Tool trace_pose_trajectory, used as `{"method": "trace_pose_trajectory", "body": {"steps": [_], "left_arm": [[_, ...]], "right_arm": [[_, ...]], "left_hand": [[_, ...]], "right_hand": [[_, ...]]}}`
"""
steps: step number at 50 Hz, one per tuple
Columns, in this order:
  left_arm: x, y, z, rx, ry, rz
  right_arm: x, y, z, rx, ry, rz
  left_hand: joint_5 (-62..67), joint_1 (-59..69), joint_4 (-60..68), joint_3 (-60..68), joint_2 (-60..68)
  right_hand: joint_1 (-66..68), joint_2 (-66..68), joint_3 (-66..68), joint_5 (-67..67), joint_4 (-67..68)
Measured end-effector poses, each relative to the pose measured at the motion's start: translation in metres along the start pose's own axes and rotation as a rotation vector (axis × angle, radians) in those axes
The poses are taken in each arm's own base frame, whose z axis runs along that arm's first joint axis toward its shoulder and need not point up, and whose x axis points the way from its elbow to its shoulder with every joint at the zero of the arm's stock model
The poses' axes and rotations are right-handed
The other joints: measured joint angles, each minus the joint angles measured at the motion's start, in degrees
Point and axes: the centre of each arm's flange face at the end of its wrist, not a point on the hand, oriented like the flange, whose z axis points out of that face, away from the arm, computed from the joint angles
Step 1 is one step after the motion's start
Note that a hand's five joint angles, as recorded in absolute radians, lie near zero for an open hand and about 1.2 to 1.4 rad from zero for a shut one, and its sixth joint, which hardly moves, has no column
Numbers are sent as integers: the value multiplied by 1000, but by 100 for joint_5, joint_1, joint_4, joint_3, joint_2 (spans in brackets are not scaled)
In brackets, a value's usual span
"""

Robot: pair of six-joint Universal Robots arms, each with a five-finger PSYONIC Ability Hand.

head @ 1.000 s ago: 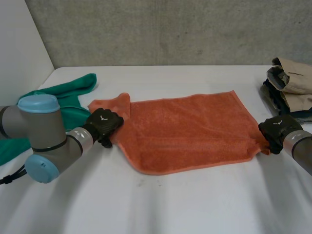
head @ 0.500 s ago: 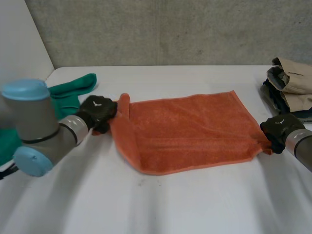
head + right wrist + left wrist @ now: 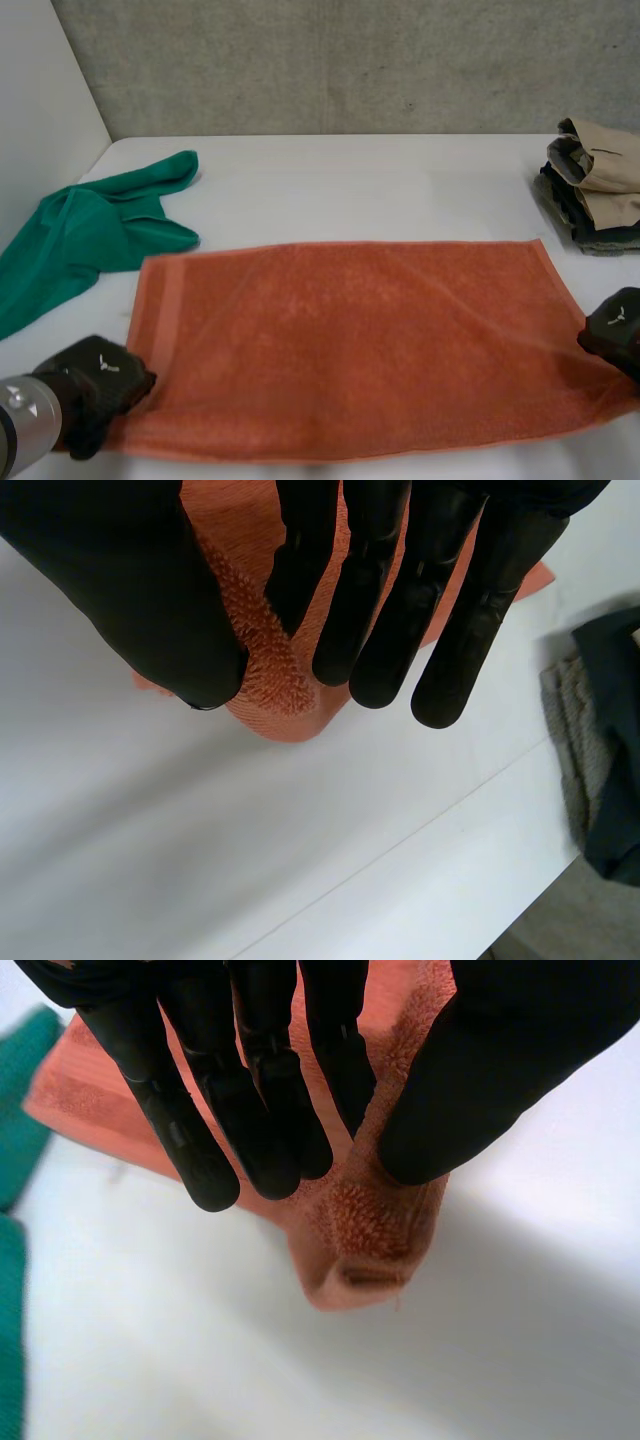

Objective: Fold the laundry.

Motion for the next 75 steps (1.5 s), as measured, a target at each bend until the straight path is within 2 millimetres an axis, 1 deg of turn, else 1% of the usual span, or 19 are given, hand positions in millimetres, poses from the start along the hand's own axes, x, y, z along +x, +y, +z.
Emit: {"method": "trace_pose_trajectory", "body": {"steps": [6, 12, 13, 19, 20, 25, 35, 37, 38, 39, 40, 41, 43, 44, 54, 55, 58, 68, 75], "left_arm": [[-8, -2, 10, 10, -35, -14], [-32, -21, 39, 106, -128, -26], [-46, -34, 62, 169, -180, -43], [-65, -52, 101, 245, -230, -103], [-73, -61, 128, 277, -243, -153], [-84, -71, 167, 303, -263, -209], [-100, -92, 208, 396, -391, -213], [-103, -100, 211, 442, -427, -206], [-104, -104, 212, 463, -440, -201], [-103, -106, 212, 476, -446, -197], [-103, -106, 212, 476, -446, -197], [-101, -112, 210, 502, -455, -189], [-98, -115, 209, 518, -454, -182], [-95, -117, 208, 526, -450, -178], [-80, -122, 181, 546, -424, -167], [-78, -120, 167, 547, -420, -168], [-75, -117, 157, 544, -415, -167], [-59, -98, 145, 498, -373, -164], [-54, -91, 148, 483, -350, -165]], "right_arm": [[5, 5, 7, -12, 11, 15], [22, 3, 35, 9, 86, 75], [33, -1, 55, 36, 143, 134], [46, -13, 88, 96, 218, 212], [51, -25, 108, 134, 259, 233], [57, -47, 136, 196, 357, 227], [75, -69, 178, 291, 547, 205], [77, -72, 185, 299, 570, 205], [77, -74, 189, 297, 581, 206], [77, -74, 190, 295, 585, 207], [77, -74, 190, 295, 585, 207], [76, -76, 193, 286, 596, 212], [76, -77, 193, 284, 598, 213], [73, -80, 192, 279, 601, 220], [68, -95, 147, 388, 545, 293], [66, -96, 125, 444, 491, 330], [62, -90, 111, 460, 424, 361], [44, -37, 113, 358, 203, 455], [39, -20, 129, 356, 182, 473]], "left_hand": [[0, 0, 0, 0, 0], [0, 0, 1, 0, 0], [0, 0, 2, 0, 0], [0, 0, 8, 2, 0], [0, 0, 19, 2, 0], [0, 0, 20, 2, 0], [-7, -18, 12, -5, -6], [-227, -197, -322, -317, -329], [-2124, -2352, -2331, -2278, -2324], [-2851, -3207, -3072, -3003, -3058], [-2851, -3207, -3072, -3003, -3058], [-4033, -4353, -4281, -4183, -4253], [-4934, -5225, -5231, -5183, -5254], [-5365, -5373, -5660, -5578, -5643], [-5383, -5373, -5690, -5599, -5680], [-5382, -5373, -5690, -5599, -5680], [-5382, -5374, -5690, -5599, -5680], [-5382, -5373, -5690, -5599, -5680], [-5382, -5373, -5690, -5600, -5680]], "right_hand": [[0, 0, 0, 0, 0], [0, 0, 0, 0, 0], [70, 0, 0, 0, 0], [144, 1, 0, 0, 0], [160, 0, 0, 0, 0], [163, 1, 0, 0, 0], [162, -35, -27, -3, -32], [-290, -521, -540, -382, -577], [-290, -521, -540, -382, -577], [-2084, -2482, -2466, -2099, -2360], [-2084, -2482, -2466, -2099, -2360], [-3799, -4240, -4147, -3899, -4132], [-3799, -4240, -4147, -3899, -4132], [-4554, -5367, -5333, -5002, -5243], [-4599, -5485, -5539, -5127, -5374], [-4599, -5485, -5539, -5127, -5375], [-4599, -5485, -5539, -5127, -5375], [-4570, -5451, -5506, -5114, -5367], [-4128, -4945, -4950, -4727, -5024]]}}
